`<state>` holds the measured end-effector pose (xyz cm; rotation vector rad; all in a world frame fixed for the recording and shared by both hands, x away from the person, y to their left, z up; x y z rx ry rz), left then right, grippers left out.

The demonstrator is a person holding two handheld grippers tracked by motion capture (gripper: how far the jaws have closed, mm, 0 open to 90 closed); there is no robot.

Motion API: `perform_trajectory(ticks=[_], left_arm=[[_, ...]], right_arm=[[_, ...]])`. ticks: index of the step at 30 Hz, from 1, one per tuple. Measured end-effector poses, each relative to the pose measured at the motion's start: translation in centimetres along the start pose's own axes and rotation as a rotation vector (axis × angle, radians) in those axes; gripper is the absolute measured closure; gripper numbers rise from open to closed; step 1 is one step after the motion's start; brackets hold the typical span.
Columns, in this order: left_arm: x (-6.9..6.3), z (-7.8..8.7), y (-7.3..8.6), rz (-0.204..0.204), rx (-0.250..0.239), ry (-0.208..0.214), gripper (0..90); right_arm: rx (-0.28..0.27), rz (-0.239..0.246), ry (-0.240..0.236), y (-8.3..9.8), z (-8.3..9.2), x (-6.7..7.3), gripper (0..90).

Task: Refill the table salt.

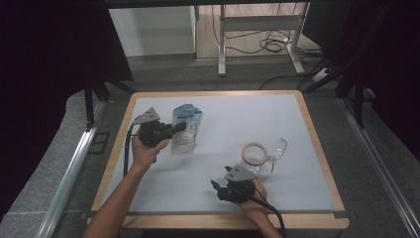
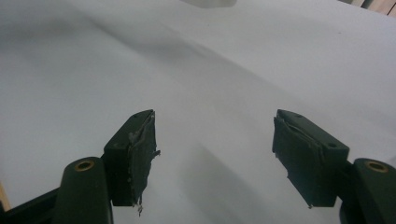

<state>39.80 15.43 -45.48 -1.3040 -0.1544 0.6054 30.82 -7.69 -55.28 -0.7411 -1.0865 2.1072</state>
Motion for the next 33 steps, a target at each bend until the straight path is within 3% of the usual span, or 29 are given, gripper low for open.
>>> perform_trajectory(ticks=[15,33], left_arm=[[-2.5,-1.3,-0.2,-0.013,0.017,0.061,89.8],[-5.5,-2.5,-0.6,-0.03,0.029,0.119,89.8]], right_arm=[[-0.005,0.02,0.029,-0.5,-0.7,0.2,29.7],[-0.01,0.0,0.045,-1.3,-1.9,0.8,29.1]])
Point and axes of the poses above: each handheld gripper's, and its own axes: z roughly backward along the jaws, y roughly out of its underside, x roughly to its left, the point moved 5 cm from there along -z, roughly forward along the jaws, and after that the axes turned 10 degrees about y, right-handed, at the moved point
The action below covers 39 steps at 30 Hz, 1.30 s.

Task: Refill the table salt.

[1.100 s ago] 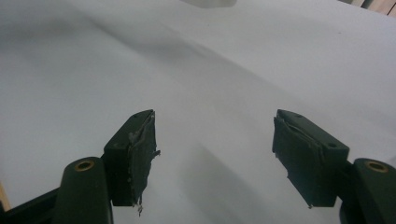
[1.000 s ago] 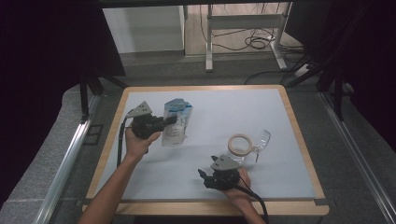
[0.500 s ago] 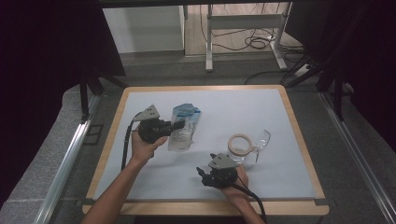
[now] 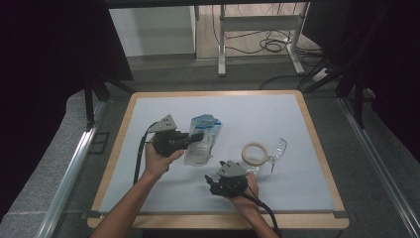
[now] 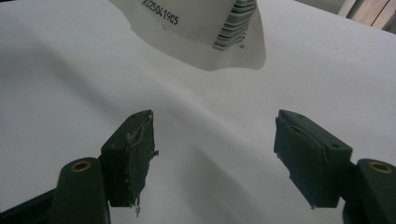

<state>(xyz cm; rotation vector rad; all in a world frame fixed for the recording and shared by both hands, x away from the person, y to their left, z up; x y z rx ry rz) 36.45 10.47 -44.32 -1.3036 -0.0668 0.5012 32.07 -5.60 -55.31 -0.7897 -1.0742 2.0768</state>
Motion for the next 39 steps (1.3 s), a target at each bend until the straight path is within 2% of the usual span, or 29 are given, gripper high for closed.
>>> perform_trajectory(ticks=[12,21,26,31,39], left_arm=[[-1.8,-0.8,-0.2,-0.006,0.005,0.032,89.8],[-2.5,-2.0,-0.2,-0.003,0.009,0.055,89.8],[-2.4,-2.9,0.1,0.011,0.022,0.06,89.8],[-2.2,-3.7,0.2,0.025,0.03,0.072,89.8],[-2.2,-4.3,0.2,0.035,0.042,0.086,89.8]], right_arm=[[-0.022,-0.016,0.059,-0.6,-0.7,0.0,26.8],[-0.056,0.024,0.096,-1.0,-0.8,0.2,27.2],[-0.051,0.05,0.093,-0.9,-0.5,0.4,32.2],[-0.032,0.018,0.066,-0.4,-0.5,0.2,35.3],[-0.024,-0.007,0.041,0.0,-0.3,0.2,36.3]])
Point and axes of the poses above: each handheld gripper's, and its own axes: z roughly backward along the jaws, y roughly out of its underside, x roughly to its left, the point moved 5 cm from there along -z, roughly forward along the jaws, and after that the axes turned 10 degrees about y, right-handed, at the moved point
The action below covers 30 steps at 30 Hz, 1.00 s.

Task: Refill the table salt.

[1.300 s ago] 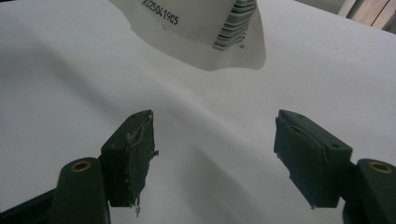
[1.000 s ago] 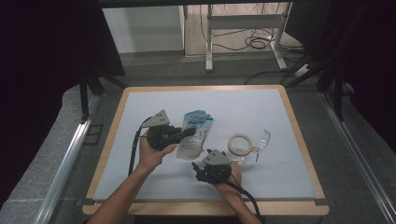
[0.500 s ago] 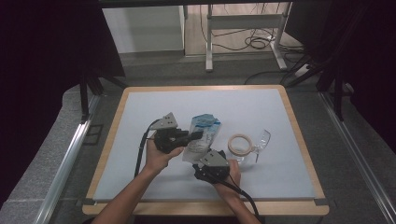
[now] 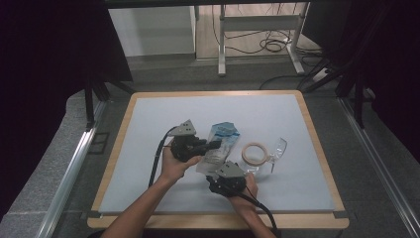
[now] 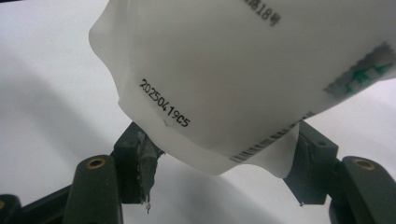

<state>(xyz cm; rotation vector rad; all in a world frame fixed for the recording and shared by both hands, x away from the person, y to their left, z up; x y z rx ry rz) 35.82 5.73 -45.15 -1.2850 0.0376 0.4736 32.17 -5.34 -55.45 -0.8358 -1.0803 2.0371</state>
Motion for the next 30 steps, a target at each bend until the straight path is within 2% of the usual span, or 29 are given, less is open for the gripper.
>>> perform_trajectory(ticks=[7,9,17,26,30], left_arm=[[0.2,-0.5,0.0,0.007,0.019,0.01,89.8],[0.2,-0.9,0.0,0.014,0.027,0.02,89.9],[0.0,-1.3,-0.1,0.007,0.041,0.024,89.9],[0.1,-1.4,-0.4,0.002,0.053,0.026,89.9],[0.0,-1.8,-0.4,-0.005,0.079,0.03,89.9]], right_arm=[[0.006,-0.014,-0.011,0.2,0.2,0.1,36.7],[0.005,0.001,-0.01,0.2,0.3,0.1,36.8],[0.002,0.004,-0.008,0.4,0.6,0.2,37.1],[-0.013,-0.031,-0.017,0.4,0.9,0.0,38.7],[-0.007,-0.043,-0.023,0.5,1.0,0.1,38.9]])
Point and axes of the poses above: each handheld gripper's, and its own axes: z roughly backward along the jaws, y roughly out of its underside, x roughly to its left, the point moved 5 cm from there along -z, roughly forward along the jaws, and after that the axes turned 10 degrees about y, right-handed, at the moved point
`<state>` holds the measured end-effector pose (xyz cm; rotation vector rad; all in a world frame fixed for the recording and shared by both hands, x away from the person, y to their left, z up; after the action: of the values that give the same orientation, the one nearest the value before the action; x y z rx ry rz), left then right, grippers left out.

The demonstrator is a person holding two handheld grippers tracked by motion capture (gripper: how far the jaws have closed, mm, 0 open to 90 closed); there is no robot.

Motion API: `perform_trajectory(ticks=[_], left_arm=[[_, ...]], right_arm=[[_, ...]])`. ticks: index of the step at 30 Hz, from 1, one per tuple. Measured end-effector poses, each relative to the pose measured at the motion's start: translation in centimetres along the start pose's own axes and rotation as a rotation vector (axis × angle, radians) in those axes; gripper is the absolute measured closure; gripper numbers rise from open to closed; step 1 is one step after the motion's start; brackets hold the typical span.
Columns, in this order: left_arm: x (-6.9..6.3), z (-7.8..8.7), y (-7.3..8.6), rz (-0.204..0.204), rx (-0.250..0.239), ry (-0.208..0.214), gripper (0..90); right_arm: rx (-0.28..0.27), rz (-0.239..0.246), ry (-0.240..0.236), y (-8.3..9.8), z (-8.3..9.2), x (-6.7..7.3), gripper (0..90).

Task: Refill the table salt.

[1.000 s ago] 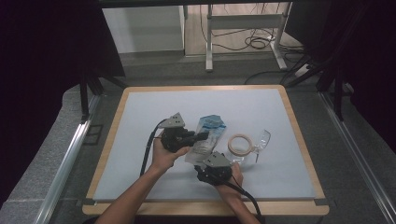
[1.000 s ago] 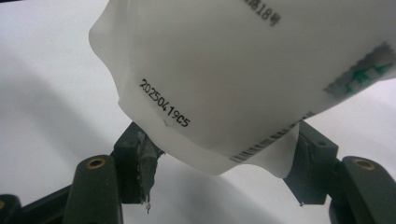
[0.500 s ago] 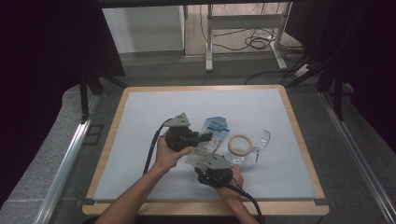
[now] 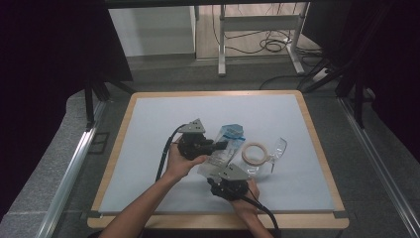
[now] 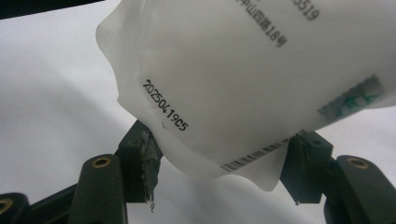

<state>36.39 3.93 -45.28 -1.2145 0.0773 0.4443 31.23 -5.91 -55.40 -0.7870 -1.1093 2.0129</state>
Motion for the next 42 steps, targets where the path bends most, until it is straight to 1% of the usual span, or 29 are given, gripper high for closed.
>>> perform_trajectory(ticks=[7,8,11,12,17,18,21,25,27,28,32,34,35,37,40,42], left_arm=[[-0.2,-0.5,-0.3,-0.006,0.017,0.008,89.8],[-0.2,-0.6,-0.3,-0.01,0.028,0.015,89.8],[-0.2,-0.7,-0.4,-0.012,0.034,0.02,89.9],[-0.1,-0.8,-0.5,-0.007,0.038,0.03,89.8],[0.2,-0.9,-0.6,0.003,0.048,0.044,89.8],[0.5,-0.9,-0.7,0.012,0.05,0.054,89.8],[0.6,-0.9,-0.8,0.009,0.061,0.052,89.8],[0.9,-1.2,-1.4,0.003,0.091,0.066,89.8],[0.9,-1.2,-1.5,0.003,0.096,0.069,89.8],[1.0,-1.3,-1.7,-0.005,0.112,0.072,89.8],[1.1,-1.5,-1.9,-0.003,0.127,0.082,89.8],[1.1,-1.7,-2.1,0.0,0.145,0.083,89.8],[1.1,-1.7,-2.1,0.0,0.145,0.083,89.8],[1.1,-1.9,-2.2,-0.002,0.168,0.079,89.8],[1.0,-2.1,-2.4,-0.008,0.194,0.078,89.8],[0.9,-2.2,-2.5,-0.005,0.196,0.081,89.8]], right_arm=[[-0.006,-0.007,0.0,0.0,0.1,-0.1,39.4],[-0.01,0.001,0.006,0.0,0.2,-0.1,39.6],[-0.012,-0.004,0.005,0.0,0.2,-0.1,39.6],[-0.011,-0.004,0.006,0.0,0.2,-0.2,39.6],[-0.009,-0.011,0.004,0.0,0.2,-0.3,39.6],[-0.009,-0.018,0.003,0.0,0.1,-0.3,39.6],[-0.011,-0.024,0.004,0.0,0.0,-0.4,39.9],[-0.015,-0.037,0.006,-0.2,-0.1,-0.4,40.2],[-0.017,-0.041,0.01,-0.3,-0.1,-0.5,40.2],[-0.017,-0.049,0.009,-0.4,-0.1,-0.6,40.3],[-0.017,-0.057,0.011,-0.4,-0.1,-0.7,40.4],[-0.02,-0.062,0.015,-0.4,-0.2,-0.8,41.0],[-0.02,-0.062,0.015,-0.4,-0.2,-0.8,41.0],[-0.019,-0.069,0.02,-0.5,-0.2,-0.9,41.5],[-0.022,-0.09,0.017,-0.5,-0.3,-1.0,44.5],[-0.024,-0.106,0.01,-0.5,-0.3,-1.1,44.7]])
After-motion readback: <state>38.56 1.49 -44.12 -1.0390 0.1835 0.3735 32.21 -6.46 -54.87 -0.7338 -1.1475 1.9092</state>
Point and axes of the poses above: each handheld gripper's, and its own axes: z roughly backward along the jaws, y roughly out of its underside, x roughly to its left, the point moved 5 cm from there along -z, roughly forward along the jaws, and after that the axes turned 10 degrees about y, right-handed, at the moved point
